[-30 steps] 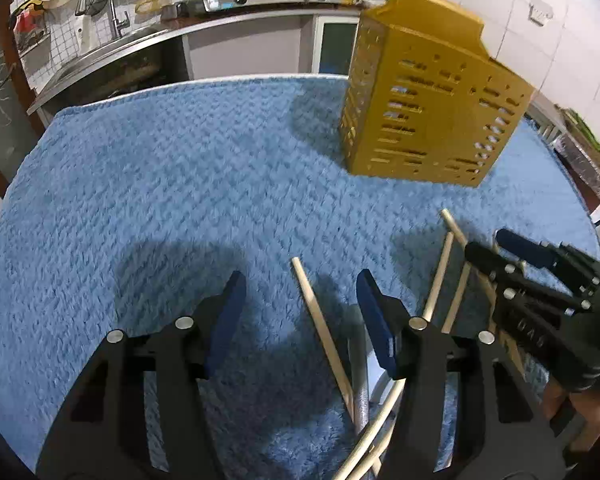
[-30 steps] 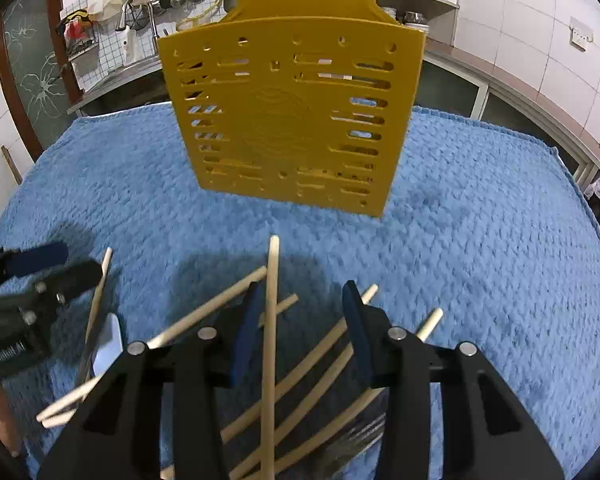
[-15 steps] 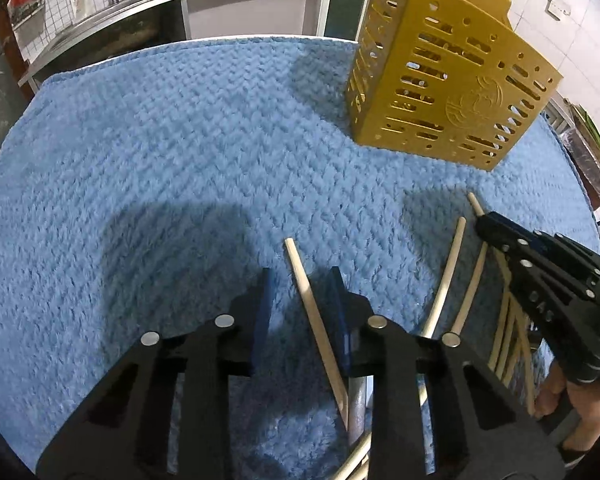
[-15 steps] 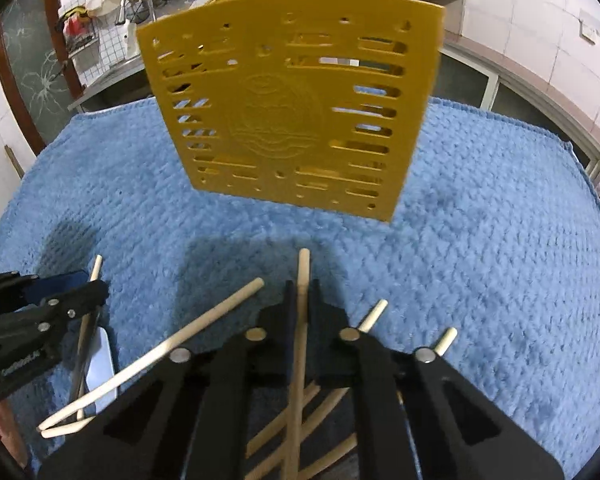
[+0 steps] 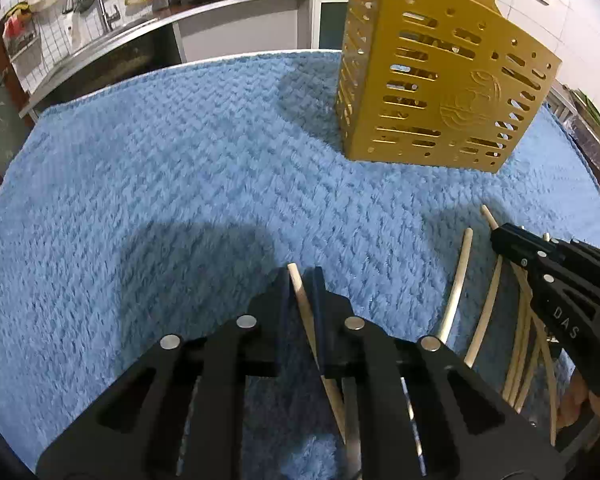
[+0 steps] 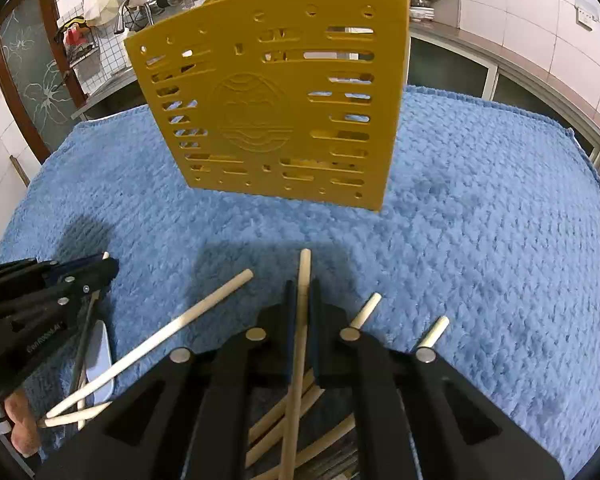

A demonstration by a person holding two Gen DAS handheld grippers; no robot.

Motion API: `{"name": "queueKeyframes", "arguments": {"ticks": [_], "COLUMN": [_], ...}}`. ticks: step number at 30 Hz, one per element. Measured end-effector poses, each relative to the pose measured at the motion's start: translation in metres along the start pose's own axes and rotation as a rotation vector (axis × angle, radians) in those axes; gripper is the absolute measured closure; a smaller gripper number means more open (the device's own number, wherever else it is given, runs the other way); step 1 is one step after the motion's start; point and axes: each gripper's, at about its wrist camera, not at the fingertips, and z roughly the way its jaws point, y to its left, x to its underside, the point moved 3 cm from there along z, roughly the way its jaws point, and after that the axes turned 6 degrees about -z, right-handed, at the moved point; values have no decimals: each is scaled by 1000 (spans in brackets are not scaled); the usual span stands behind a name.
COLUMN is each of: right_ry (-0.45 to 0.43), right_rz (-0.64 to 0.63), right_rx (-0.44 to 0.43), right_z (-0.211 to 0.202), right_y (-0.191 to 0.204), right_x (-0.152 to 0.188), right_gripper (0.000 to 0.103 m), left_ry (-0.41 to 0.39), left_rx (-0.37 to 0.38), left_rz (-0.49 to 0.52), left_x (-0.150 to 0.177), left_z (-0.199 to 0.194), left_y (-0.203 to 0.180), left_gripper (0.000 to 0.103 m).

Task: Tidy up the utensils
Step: 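Close the right tool on a chopstick while the left tool grasps another chopstick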

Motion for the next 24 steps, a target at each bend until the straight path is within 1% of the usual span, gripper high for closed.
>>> {"name": "queueKeyframes", "arguments": {"ticks": [6, 12, 17, 24], "right_ry": [-6, -3, -5, -22], "right_rz": [4, 7, 40, 65], "right_rx": [15, 6, -31, -69], "right_z": [1, 1, -3, -13], "right_y": [3, 1, -9, -16], "right_x": [0, 0, 3, 5], "right_gripper": [96, 96, 97, 97], "left_ry": [-30, -32, -46, -79], "left_rx": [19, 48, 58, 86], "left_rz": [16, 0, -4, -23], "left_x": [0, -1, -3, -7], "left_z": [0, 0, -3, -16], "left_y": [-1, 3, 4, 9], "left_gripper": [95, 95, 96, 96]}}
